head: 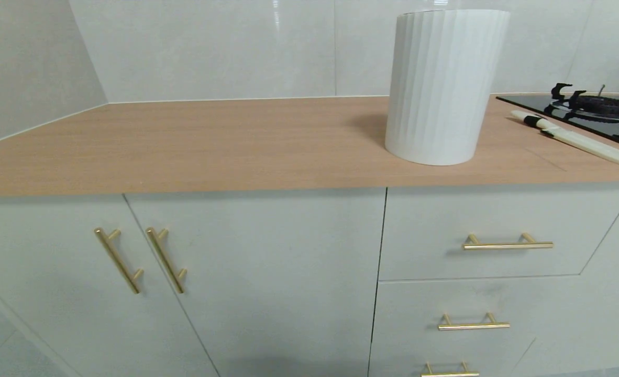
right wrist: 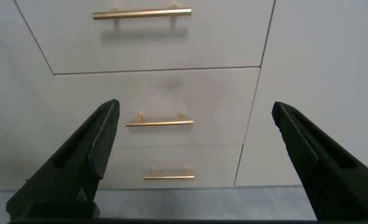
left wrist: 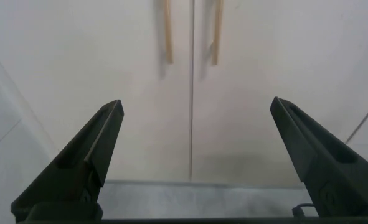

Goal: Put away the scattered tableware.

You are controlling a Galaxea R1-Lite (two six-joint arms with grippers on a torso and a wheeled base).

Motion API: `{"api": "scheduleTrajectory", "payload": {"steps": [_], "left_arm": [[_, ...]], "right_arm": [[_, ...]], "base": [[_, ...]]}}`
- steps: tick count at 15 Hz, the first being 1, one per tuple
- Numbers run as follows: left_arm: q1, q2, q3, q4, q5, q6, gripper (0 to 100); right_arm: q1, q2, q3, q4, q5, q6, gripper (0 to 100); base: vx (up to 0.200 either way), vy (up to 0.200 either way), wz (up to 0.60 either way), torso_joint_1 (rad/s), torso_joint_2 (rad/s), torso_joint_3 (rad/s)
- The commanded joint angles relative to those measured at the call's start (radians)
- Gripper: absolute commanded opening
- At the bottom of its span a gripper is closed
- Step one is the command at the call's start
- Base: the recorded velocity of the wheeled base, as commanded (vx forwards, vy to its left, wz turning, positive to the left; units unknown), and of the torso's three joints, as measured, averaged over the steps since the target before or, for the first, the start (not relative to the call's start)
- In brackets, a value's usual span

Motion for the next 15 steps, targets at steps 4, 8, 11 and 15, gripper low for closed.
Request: {"api": "scheduleTrajectory", "payload": {"steps": [4,8,11,15], "left_arm": [[0.0,0.002,0.0,0.0,0.0,-0.001,100],[0.0,0.002,0.0,0.0,0.0,-0.001,100],[0.0,0.002,0.0,0.0,0.0,0.001,100],[0.0,0.002,0.0,0.0,0.0,0.001,100]], "right_arm": [[-0.001,0.002,0.0,0.0,0.0,0.0,100],[0.001,0.002,0.0,0.0,0.0,-0.001,100],[0.001,0.002,0.0,0.0,0.0,0.0,100],[0.001,0.002,0.0,0.0,-0.002,0.0,100]], "base": [[0.0,0.0,0.0,0.0,0.0,0.0],[0.0,0.0,0.0,0.0,0.0,0.0],[0.0,-0.133,0.0,0.002,0.0,0.003],[0.0,-0.2,0.0,0.002,0.0,0.002]]}}
